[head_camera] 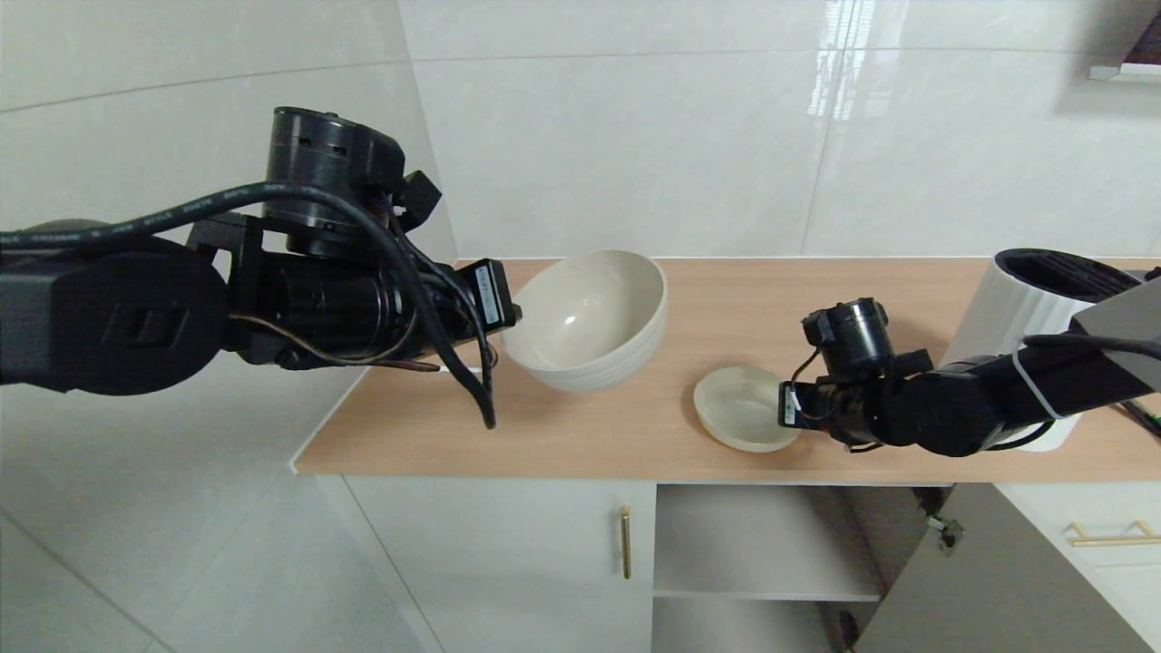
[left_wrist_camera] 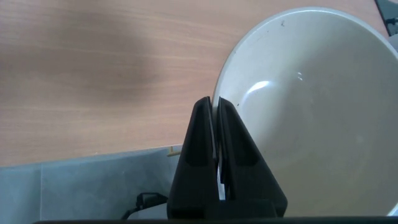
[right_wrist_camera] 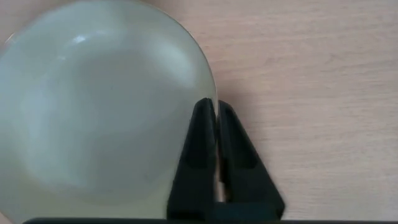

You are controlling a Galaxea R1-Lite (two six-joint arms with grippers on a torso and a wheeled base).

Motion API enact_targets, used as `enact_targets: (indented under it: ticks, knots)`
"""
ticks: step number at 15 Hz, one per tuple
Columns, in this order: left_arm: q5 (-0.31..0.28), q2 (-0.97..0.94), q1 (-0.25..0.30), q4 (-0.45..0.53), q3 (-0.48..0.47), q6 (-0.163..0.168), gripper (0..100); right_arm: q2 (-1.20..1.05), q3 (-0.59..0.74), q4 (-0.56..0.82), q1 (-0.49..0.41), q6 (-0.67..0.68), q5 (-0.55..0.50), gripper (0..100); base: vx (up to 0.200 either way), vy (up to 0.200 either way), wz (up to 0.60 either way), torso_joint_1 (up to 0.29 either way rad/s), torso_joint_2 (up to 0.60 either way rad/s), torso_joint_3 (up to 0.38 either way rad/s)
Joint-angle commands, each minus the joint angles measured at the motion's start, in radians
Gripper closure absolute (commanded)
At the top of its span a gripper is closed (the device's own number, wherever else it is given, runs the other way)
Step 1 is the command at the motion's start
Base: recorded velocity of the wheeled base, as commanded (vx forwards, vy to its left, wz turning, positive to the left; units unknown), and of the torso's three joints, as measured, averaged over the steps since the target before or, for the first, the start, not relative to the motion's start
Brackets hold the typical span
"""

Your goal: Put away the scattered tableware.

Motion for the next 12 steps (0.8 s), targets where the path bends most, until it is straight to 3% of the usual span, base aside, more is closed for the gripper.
enact_targets:
  ticks: [1, 4, 6, 7, 8, 12]
  knots:
    - [0.0, -0.009, 0.0, 0.0, 0.001, -0.002, 100, -0.028, 0.0, 0.005, -0.005, 0.01, 0.005, 100, 0.0, 0.0, 0.0, 0.0, 0.0, 0.0]
    - [0.0, -0.053, -0.007, 0.0, 0.073, -0.002, 100, -0.201, 0.007, 0.134, 0.002, 0.015, 0.061, 100, 0.0, 0.0, 0.0, 0.0, 0.0, 0.0]
    - [-0.001, -0.086, -0.01, 0.0, 0.105, 0.001, 100, -0.304, 0.007, 0.227, 0.011, 0.038, 0.142, 100, 0.0, 0.0, 0.0, 0.0, 0.0, 0.0]
    - [-0.001, -0.13, -0.025, 0.0, 0.176, 0.001, 100, -0.414, 0.007, 0.351, 0.016, 0.062, 0.251, 100, 0.0, 0.0, 0.0, 0.0, 0.0, 0.0]
    - [-0.001, -0.152, -0.025, 0.0, 0.199, 0.001, 100, -0.463, 0.012, 0.405, 0.016, 0.064, 0.282, 100, 0.0, 0.0, 0.0, 0.0, 0.0, 0.0]
    - [-0.001, -0.276, -0.027, 0.0, 0.361, -0.008, 100, -0.578, 0.09, 0.519, 0.018, 0.082, 0.302, 100, 0.0, 0.0, 0.0, 0.0, 0.0, 0.0]
